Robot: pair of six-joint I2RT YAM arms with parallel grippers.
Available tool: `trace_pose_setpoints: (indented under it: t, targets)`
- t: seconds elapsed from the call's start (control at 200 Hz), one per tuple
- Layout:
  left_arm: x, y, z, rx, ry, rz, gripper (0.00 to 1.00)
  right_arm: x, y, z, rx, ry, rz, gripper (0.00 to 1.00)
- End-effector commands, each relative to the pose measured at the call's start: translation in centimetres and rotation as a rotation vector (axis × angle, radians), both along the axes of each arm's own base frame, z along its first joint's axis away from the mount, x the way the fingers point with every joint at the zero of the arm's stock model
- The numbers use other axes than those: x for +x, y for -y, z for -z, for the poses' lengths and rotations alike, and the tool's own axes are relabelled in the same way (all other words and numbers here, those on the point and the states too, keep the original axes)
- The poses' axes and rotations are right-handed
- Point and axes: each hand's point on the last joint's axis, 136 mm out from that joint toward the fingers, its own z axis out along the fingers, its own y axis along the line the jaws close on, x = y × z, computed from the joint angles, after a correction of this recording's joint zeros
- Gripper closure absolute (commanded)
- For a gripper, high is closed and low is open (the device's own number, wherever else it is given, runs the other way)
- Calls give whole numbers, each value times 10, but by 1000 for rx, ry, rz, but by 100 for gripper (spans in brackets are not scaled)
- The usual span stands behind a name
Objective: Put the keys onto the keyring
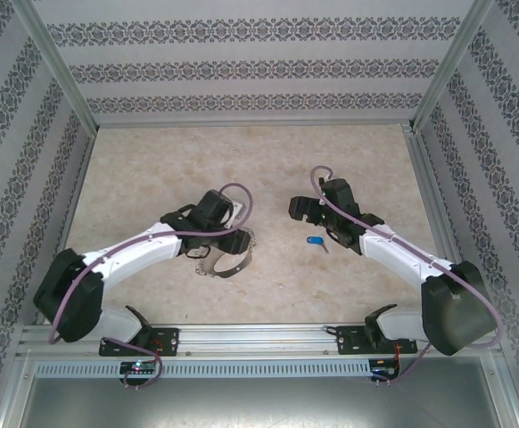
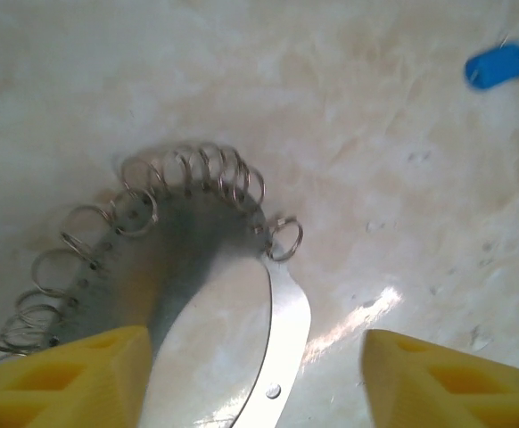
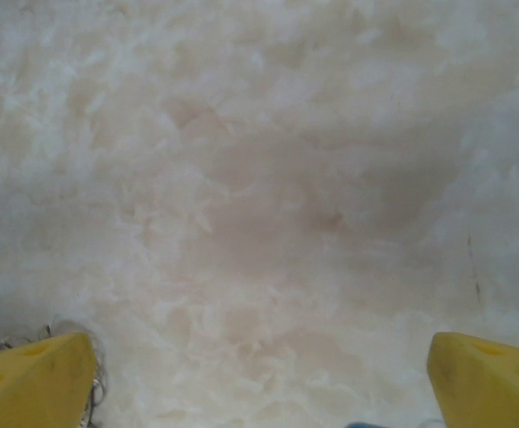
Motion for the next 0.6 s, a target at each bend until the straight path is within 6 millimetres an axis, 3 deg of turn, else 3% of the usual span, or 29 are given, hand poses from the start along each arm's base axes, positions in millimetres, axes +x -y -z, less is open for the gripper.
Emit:
trace_pose_setpoints:
  t: [0.0, 0.24, 0.595]
  targets:
    - [-6, 5, 20, 133, 9, 83, 43, -8, -10, 12, 50, -64, -28, 10]
    - [-3, 34, 43, 210, 23, 161, 62, -11, -10, 21, 76, -90, -4, 11]
    - [11, 41, 54, 243, 61, 150, 67, -12, -13, 25, 96, -102, -9, 11]
